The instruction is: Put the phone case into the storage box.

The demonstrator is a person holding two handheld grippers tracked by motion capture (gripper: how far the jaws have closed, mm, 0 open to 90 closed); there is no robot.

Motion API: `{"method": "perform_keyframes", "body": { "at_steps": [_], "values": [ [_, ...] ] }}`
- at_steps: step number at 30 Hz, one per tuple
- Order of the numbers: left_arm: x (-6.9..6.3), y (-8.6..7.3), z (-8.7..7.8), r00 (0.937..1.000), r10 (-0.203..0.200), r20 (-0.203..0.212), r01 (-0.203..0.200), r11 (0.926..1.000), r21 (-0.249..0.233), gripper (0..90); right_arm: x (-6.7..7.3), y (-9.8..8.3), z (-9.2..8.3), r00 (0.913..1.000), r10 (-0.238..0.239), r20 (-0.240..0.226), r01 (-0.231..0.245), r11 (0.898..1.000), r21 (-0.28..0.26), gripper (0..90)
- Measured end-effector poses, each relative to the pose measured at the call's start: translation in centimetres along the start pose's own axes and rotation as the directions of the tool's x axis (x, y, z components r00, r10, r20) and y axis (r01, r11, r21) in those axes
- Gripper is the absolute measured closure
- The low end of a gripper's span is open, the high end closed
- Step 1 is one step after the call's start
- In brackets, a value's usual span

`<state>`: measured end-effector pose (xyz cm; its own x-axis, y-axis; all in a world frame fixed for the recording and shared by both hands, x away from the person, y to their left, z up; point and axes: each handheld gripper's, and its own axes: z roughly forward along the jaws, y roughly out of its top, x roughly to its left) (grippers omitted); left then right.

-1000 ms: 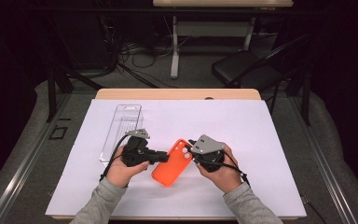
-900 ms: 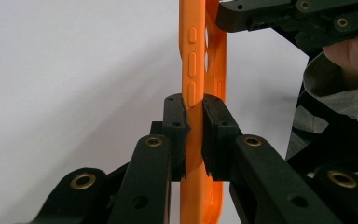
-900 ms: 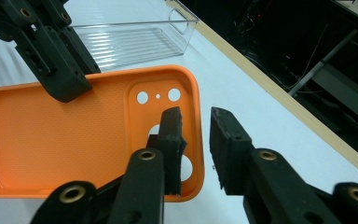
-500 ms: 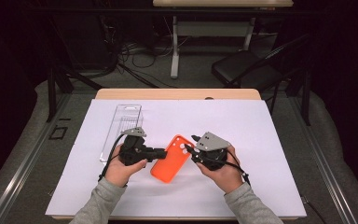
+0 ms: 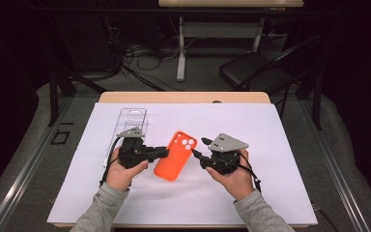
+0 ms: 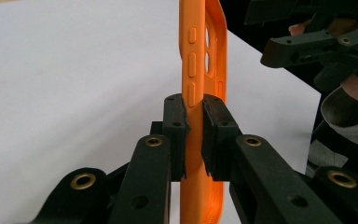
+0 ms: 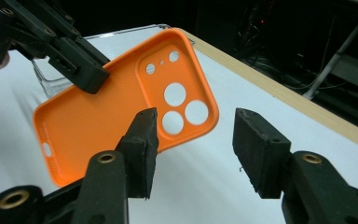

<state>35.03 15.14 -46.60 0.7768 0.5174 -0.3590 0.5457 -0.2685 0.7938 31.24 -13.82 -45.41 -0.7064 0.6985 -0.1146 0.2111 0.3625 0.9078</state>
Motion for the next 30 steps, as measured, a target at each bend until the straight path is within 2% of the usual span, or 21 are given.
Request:
{"method": "perform_keyframes", "body": {
  "at_steps": [4, 11, 16, 22, 25, 30],
  "values": [
    [-0.1, 0.0, -0.4, 1.0000, 0.005, -0.005, -0.005, 0.9999, -0.012, 81.1, -0.4, -0.1, 0.1, 0.9972, 0.060, -0.045, -0.060, 0.998, -0.003, 49.9],
    [-0.2, -0.1, -0.9, 0.9999, 0.011, 0.003, -0.011, 0.9997, -0.021, 81.1, -1.2, -0.2, 0.5, 0.9803, 0.165, -0.109, -0.166, 0.986, -0.007, 49.5],
    [-0.2, -0.1, -1.5, 0.9999, 0.009, -0.007, -0.009, 0.9992, -0.039, 81.2, -1.1, -0.2, 0.9, 0.9804, 0.163, -0.110, -0.165, 0.986, -0.005, 49.7],
    [-0.7, 0.2, -1.8, 0.9998, 0.019, 0.005, -0.018, 0.9985, -0.052, 81.2, -0.9, -0.3, 1.0, 0.9782, 0.171, -0.118, -0.172, 0.985, -0.002, 49.8],
    [-0.9, 0.5, -1.6, 0.9995, 0.023, 0.022, -0.022, 0.9976, -0.066, 81.2, -1.0, -0.4, 0.7, 0.9790, 0.170, -0.112, -0.171, 0.985, -0.003, 49.4],
    [-1.4, 1.2, -1.0, 0.9978, 0.047, 0.047, -0.044, 0.9964, -0.072, 81.2, -1.6, -0.6, 0.0, 0.9743, 0.198, -0.108, -0.200, 0.980, -0.014, 49.0]
  ]
}}
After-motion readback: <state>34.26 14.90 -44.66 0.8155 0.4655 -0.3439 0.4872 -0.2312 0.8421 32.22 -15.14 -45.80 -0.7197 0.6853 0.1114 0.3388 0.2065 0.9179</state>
